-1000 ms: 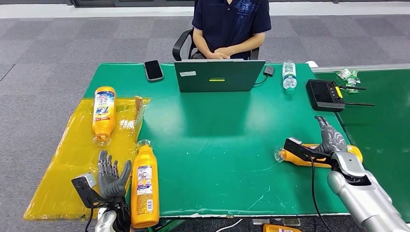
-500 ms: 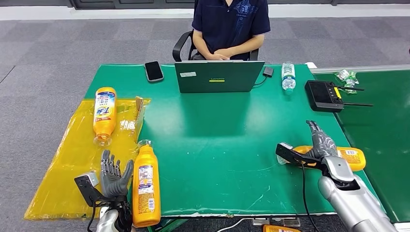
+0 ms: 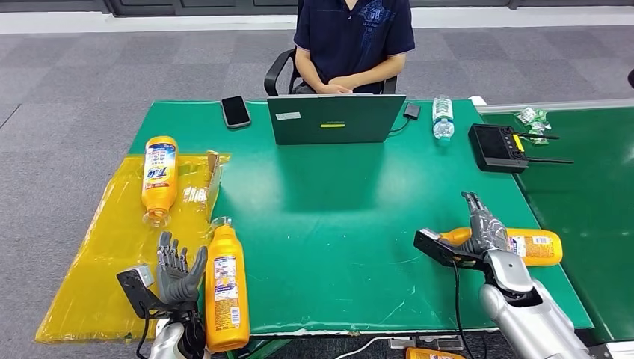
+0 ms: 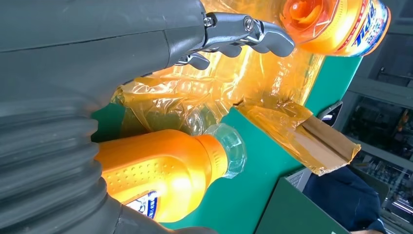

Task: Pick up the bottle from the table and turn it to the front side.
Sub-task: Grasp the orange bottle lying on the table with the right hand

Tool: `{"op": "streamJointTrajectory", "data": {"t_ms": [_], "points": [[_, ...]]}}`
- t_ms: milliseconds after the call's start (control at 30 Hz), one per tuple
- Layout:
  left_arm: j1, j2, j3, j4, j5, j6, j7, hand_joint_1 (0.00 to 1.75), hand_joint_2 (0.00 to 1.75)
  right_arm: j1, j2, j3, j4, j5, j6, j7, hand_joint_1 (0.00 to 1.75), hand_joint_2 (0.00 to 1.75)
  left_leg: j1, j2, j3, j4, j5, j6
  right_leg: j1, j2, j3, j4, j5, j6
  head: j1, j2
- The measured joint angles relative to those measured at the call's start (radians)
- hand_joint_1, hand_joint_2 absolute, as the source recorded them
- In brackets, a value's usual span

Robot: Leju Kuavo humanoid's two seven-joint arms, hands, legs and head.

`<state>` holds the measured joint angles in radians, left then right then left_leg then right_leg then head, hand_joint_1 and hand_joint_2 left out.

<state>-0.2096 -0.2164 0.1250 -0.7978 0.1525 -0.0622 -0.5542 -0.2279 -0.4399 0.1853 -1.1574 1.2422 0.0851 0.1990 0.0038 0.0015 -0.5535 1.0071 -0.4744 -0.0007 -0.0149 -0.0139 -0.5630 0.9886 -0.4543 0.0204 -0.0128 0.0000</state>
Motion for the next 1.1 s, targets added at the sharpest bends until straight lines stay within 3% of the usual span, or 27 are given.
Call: {"op": "streamJointTrajectory", "data": {"t_ms": [267, 433, 733, 867, 1100], "points": [[0.0, -0.001, -0.002, 0.002, 0.0, 0.0, 0.001, 0.0, 1.75, 0.053, 0.008, 0.008, -0.014, 0.003, 0.015, -0.003, 0.0, 1.75, -0.001, -0.001, -0.005, 0.0, 0.002, 0.001, 0.0, -0.001, -0.004, 0.0, 0.002, -0.001, 0.0, 0.0], [-0.001, -0.001, -0.005, 0.002, 0.0, 0.001, 0.007, 0.0, 1.75, 0.063, -0.002, 0.008, -0.04, -0.001, 0.072, -0.011, 0.0, 1.75, -0.001, -0.001, -0.005, 0.0, 0.001, 0.0, 0.0, -0.001, -0.005, 0.0, 0.002, -0.001, 0.0, 0.0], [-0.003, 0.0, -0.015, 0.006, 0.002, 0.007, 0.012, 0.0, 1.75, 0.052, -0.099, 0.011, -0.094, -0.047, 0.184, -0.053, 0.0, 1.75, -0.002, -0.001, -0.006, 0.0, 0.001, 0.001, -0.002, -0.001, -0.005, 0.0, 0.002, 0.0, 0.0, 0.0], [-0.007, 0.0, -0.021, 0.01, 0.013, 0.008, 0.015, 0.0, 1.75, -0.037, -0.163, 0.038, -0.07, -0.102, 0.231, -0.078, 0.0, 1.75, -0.004, 0.0, -0.008, 0.0, 0.003, 0.003, -0.004, -0.001, -0.007, 0.0, 0.004, 0.001, 0.0, 0.0], [-0.027, 0.0, -0.03, 0.036, 0.047, -0.025, 0.019, 0.0, 1.75, -0.336, -0.266, 0.158, 0.087, -0.159, 0.325, -0.149, 0.0, 1.75, -0.005, -0.002, -0.011, 0.0, 0.007, 0.006, -0.005, -0.003, -0.01, 0.0, 0.006, 0.003, 0.0, 0.0]]}}
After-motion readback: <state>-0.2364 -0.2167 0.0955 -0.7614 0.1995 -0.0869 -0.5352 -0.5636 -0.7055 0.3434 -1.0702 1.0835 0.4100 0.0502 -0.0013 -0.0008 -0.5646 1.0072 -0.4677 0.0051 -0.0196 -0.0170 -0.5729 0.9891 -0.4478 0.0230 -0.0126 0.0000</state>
